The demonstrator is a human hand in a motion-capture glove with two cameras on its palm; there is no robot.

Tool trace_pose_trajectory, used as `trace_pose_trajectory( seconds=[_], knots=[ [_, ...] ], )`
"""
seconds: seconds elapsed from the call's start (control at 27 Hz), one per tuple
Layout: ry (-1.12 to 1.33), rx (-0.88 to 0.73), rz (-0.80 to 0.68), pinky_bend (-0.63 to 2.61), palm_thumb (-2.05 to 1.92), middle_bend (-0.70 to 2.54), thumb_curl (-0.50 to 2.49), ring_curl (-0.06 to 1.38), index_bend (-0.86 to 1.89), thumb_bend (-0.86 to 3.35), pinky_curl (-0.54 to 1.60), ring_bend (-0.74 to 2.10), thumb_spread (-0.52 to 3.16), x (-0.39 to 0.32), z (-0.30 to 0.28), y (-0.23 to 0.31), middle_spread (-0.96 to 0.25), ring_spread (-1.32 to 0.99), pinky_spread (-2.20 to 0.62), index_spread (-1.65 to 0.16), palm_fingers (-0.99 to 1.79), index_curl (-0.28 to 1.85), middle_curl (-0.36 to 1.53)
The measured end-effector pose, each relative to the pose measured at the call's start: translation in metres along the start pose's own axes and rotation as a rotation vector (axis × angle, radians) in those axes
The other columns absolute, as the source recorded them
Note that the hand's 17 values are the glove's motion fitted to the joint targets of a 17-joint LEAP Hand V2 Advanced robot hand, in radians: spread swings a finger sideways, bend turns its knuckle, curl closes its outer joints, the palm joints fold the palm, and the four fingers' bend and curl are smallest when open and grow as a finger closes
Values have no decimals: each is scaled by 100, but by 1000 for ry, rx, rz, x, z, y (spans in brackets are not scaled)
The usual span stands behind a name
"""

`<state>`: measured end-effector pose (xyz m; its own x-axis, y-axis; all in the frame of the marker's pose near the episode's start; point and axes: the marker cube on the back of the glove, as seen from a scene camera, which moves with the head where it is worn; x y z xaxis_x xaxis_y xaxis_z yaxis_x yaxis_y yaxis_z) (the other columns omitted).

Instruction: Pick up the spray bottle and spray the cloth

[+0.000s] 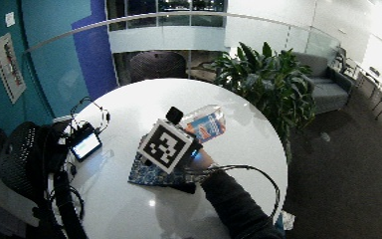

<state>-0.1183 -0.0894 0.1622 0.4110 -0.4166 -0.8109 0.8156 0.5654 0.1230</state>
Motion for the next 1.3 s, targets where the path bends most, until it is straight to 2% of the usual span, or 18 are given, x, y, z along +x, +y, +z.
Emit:
trace_pose_trajectory(
  seconds=[0.33, 0.78, 1.08, 1.3],
  knots=[
    [57, 20, -48, 49, 93, 51, 59, 47, 17, -3, 41, 67, 83, -12, 9, -10, -22, -19, -31, -29, 127, 51, 51],
    [-2, 23, -7, 48, 93, 50, 61, 47, 16, -3, 42, 65, 78, -14, 5, -7, -23, -20, -31, -29, 127, 50, 52],
    [-144, 154, 104, 49, 91, 49, 61, 47, 16, -3, 42, 65, 78, -15, -28, -16, -23, -21, -31, -29, 127, 49, 52],
    [-379, 295, 239, 49, 89, 49, 61, 48, 16, -3, 42, 65, 79, -5, -51, -31, -23, -21, -32, -29, 128, 48, 52]
  ],
)
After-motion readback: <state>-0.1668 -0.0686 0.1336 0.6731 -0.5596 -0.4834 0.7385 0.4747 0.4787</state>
